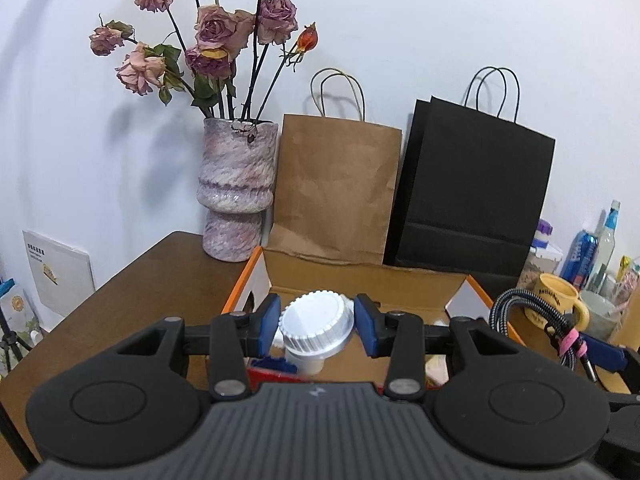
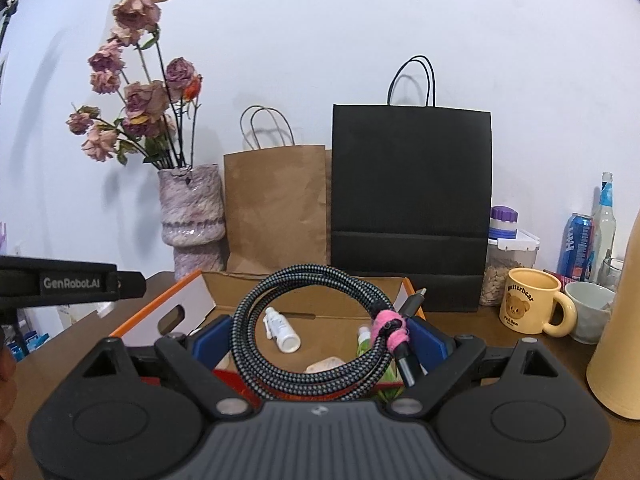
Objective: Organize rigid objects
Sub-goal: 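Carry the white cap and black cable toward the red box with both tools, then lower into the box and open right tool on the cable while left tool releases the white cap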
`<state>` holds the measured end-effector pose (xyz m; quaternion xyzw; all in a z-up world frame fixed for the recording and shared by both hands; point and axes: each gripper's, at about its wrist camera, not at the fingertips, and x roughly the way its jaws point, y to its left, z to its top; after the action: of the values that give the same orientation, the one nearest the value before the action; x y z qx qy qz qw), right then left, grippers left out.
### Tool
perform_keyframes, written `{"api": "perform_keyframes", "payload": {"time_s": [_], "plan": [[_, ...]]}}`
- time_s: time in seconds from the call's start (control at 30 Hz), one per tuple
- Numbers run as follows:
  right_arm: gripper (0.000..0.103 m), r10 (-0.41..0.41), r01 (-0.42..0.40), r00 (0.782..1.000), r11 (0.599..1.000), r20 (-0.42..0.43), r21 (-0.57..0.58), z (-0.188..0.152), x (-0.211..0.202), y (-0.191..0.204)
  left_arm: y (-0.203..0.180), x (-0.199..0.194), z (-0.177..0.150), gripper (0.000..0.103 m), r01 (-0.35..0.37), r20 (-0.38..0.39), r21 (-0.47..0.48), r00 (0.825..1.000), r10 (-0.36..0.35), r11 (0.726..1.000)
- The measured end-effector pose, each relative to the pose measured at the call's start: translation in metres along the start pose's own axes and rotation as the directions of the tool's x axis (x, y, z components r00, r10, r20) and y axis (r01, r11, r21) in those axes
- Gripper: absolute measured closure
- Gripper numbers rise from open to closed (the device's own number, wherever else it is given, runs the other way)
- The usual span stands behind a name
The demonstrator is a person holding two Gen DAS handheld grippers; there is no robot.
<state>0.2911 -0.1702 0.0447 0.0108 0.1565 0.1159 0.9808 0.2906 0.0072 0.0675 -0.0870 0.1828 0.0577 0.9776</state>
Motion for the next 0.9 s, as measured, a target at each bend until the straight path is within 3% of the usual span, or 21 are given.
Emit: {"api": "perform_keyframes", "payload": {"time_s": [0.9], "plan": [[0.011,-0.005,0.005,1.0,1.0,-0.028,-0.004,0.022,0.101,-0.008,-0.001,0.099,0.023,0.061,-0.058,-0.046,0.042,0.997,0.059,0.997]]}}
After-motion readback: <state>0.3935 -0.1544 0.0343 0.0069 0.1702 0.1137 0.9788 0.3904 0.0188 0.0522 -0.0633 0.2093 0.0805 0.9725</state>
